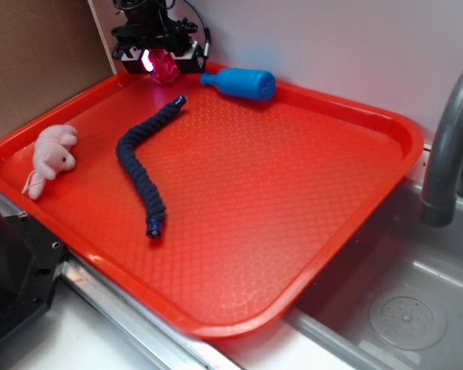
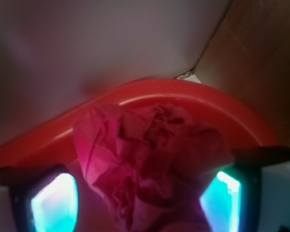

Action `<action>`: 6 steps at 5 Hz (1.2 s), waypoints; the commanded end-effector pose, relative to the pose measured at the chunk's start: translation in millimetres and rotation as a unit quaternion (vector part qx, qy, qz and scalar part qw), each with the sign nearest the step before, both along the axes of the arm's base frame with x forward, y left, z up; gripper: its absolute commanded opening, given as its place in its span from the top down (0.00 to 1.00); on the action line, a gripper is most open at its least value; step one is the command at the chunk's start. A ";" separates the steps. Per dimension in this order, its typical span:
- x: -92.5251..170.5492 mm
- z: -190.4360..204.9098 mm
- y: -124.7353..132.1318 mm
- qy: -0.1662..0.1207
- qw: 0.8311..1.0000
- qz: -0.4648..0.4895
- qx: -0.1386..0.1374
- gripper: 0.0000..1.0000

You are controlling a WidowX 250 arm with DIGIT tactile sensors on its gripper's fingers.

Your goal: Grab the red paper.

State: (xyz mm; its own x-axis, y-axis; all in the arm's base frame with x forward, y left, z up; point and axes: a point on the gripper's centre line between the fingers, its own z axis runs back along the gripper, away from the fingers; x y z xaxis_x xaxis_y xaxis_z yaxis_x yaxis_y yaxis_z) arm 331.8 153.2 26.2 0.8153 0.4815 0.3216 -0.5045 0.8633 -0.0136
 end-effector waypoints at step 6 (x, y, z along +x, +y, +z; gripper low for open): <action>-70.4 64.1 -32.6 0.041 0.999 0.022 -0.014 1.00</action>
State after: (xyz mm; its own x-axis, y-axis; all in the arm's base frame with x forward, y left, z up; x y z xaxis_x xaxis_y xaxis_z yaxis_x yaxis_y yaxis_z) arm 262.5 113.6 73.1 0.8252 0.5341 0.1836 -0.5461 0.8376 0.0178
